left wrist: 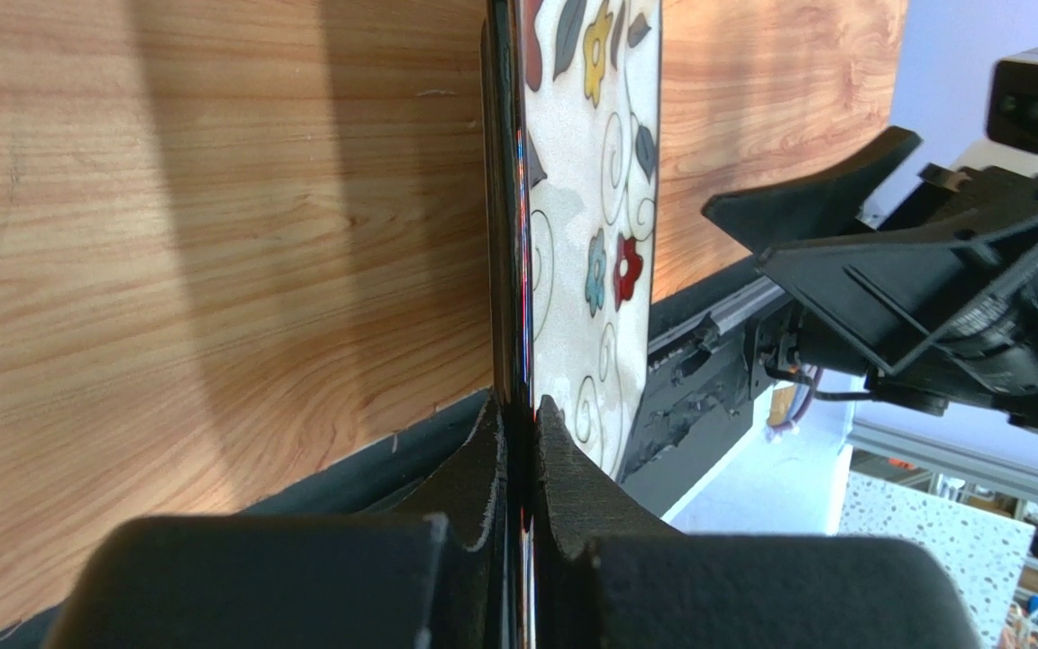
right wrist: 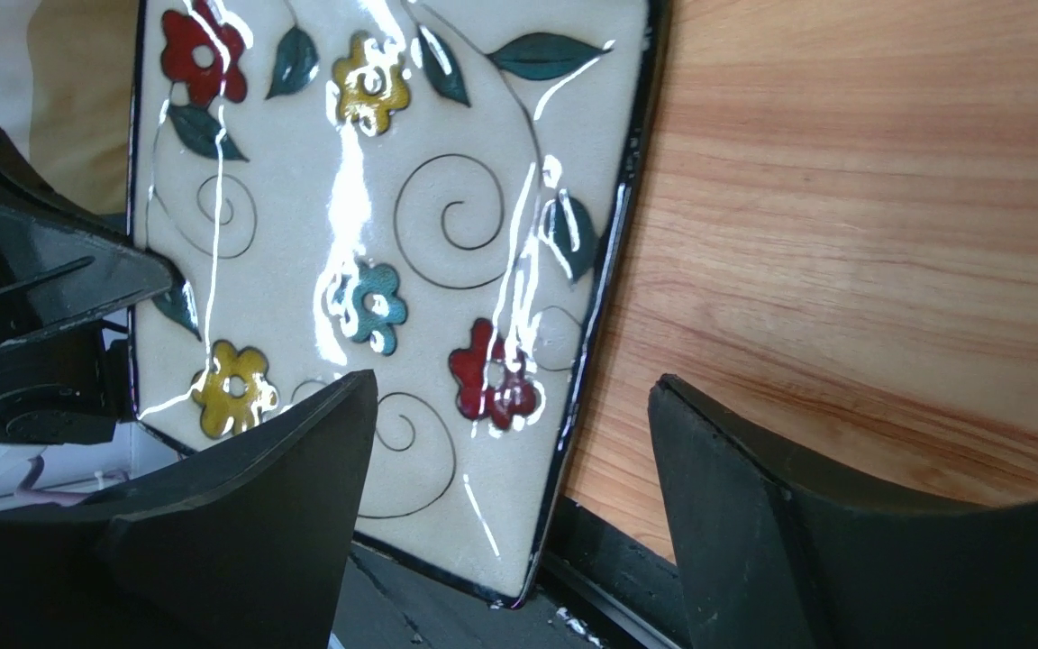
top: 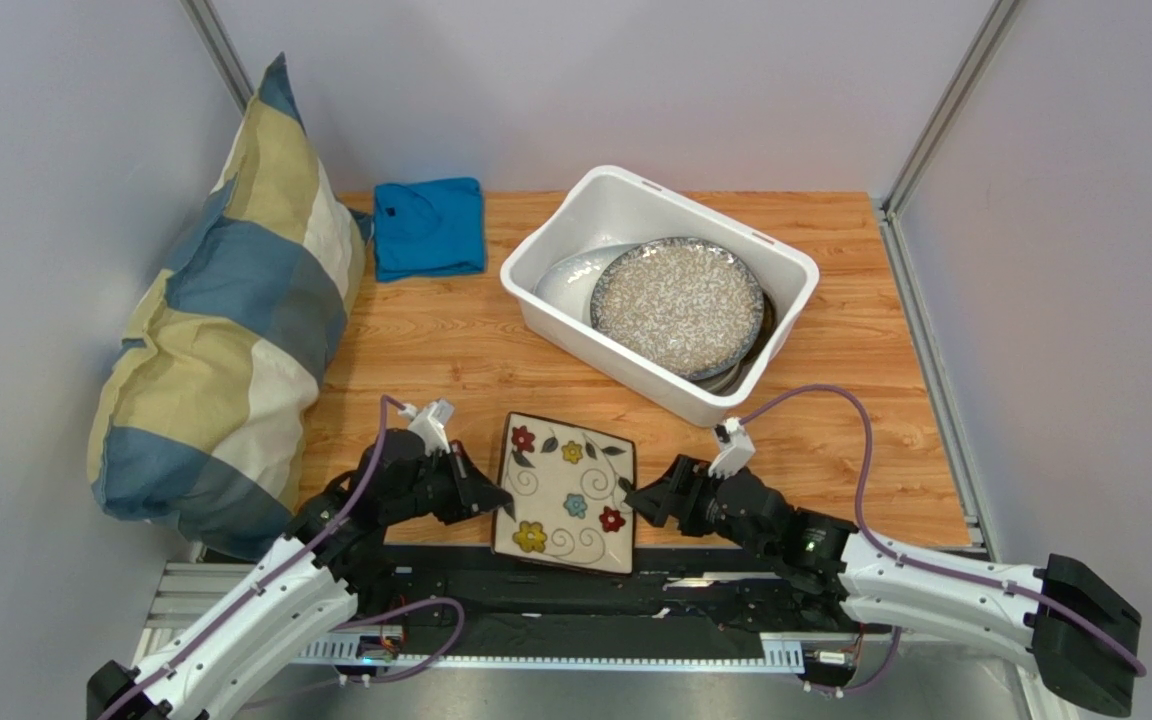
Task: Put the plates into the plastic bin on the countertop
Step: Pick up the plate at the center of the board.
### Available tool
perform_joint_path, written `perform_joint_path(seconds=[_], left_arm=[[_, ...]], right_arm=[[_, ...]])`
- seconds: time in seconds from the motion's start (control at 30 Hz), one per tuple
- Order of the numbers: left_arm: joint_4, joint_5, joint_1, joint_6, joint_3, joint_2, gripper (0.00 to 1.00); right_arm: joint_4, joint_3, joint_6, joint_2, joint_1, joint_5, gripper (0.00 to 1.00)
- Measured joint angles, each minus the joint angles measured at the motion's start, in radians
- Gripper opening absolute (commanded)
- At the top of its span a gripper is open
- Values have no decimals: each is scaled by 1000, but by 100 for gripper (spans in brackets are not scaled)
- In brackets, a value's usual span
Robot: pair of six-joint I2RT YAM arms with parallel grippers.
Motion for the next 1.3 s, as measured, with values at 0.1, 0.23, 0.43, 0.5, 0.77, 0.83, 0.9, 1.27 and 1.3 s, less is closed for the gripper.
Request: perform_joint_path(seconds=[0.1, 0.23, 0.43, 0.5, 0.77, 0.83, 0.9, 1.27, 1.3], left_arm=[[-16, 3, 0, -6, 0, -23, 0], [-17, 13, 0, -26, 0, -31, 0], [-6, 32, 0, -58, 0, -21, 0], [2, 34, 0, -64, 0, -14, 0], [3, 31, 0, -93, 0, -2, 0], [6, 32, 2, -103, 0, -3, 0], [9, 34, 9, -111, 0, -4, 0], [10, 69, 41, -137, 0, -15, 0], [10, 70, 41, -138, 0, -17, 0]], right_arm=[[14, -34, 13, -16, -24, -14, 79], [75, -45, 34, 11, -47, -45, 79], [195, -45, 56, 166, -50, -102, 79], [202, -39, 52, 175, -45, -108, 80], [-85, 90, 52, -35, 2, -15, 80], [-120, 84, 85, -88, 2, -5, 80], [-156, 64, 122, -129, 2, 1, 80], [-201, 37, 161, -74, 3, 23, 82], [-175, 29, 164, -48, 3, 17, 82]])
